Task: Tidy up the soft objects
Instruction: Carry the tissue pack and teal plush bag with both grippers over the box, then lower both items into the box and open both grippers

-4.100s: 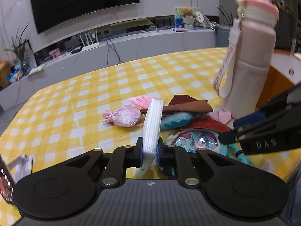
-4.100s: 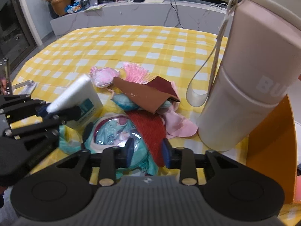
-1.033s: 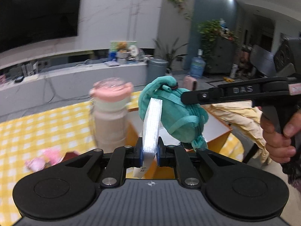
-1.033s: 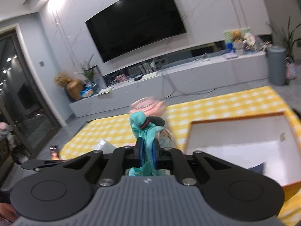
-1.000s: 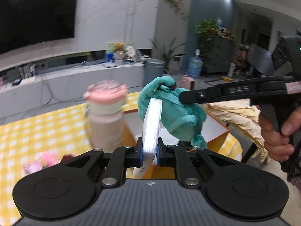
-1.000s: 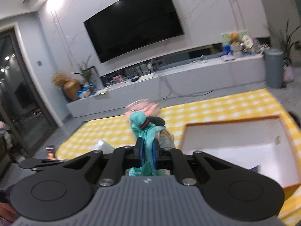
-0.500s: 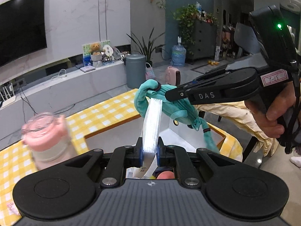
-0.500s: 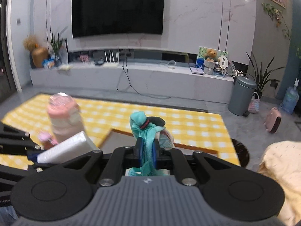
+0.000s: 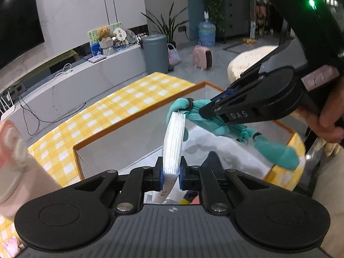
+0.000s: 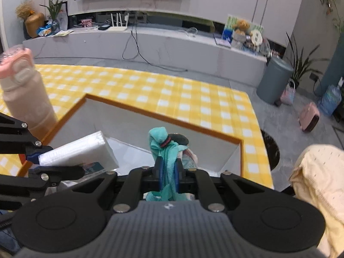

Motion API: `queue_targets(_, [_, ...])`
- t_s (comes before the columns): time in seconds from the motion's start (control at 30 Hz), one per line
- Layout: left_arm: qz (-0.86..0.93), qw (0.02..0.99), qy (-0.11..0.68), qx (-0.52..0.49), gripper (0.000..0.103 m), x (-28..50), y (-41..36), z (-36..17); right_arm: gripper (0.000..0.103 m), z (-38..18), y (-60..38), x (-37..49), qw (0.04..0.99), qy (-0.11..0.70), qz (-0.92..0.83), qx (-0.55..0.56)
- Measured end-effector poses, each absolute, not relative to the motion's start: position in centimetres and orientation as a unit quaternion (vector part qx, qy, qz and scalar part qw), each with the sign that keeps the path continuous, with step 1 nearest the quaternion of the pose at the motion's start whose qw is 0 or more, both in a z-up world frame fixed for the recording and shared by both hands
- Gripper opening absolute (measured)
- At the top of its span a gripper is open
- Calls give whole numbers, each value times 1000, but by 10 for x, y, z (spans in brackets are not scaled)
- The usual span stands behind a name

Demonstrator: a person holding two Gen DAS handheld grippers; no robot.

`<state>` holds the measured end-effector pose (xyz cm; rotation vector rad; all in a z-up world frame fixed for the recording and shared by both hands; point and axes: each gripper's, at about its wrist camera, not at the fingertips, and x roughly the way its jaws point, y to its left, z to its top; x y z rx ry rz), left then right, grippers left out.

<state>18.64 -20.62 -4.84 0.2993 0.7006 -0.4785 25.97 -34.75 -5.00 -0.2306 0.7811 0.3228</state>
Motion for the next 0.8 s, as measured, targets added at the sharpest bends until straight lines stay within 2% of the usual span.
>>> queue_targets(0.43, [-222, 883, 374, 177, 17, 206, -217, -73, 11, -89, -338, 284, 885, 430, 146, -101])
queue_targets(0.57, [-219, 887, 368, 172, 30, 204, -215, -70, 14, -89, -339, 285, 885, 433, 143, -95])
queue_targets(0.63, [-220, 890, 362, 169, 39, 202, -214, -67, 22, -85, -341, 284, 887, 431, 141, -88])
queue_targets(0.7, [-223, 892, 356, 165, 54, 198, -212, -63, 23, -81, -341, 282, 889, 428, 140, -86])
queue_targets(0.77, [-226, 895, 348, 162, 60, 193, -211, -58, 28, -77, -341, 279, 891, 424, 140, -85])
queue_targets(0.8, [-227, 897, 344, 162, 63, 191, -210, -56, 33, -75, -341, 277, 892, 422, 139, -85])
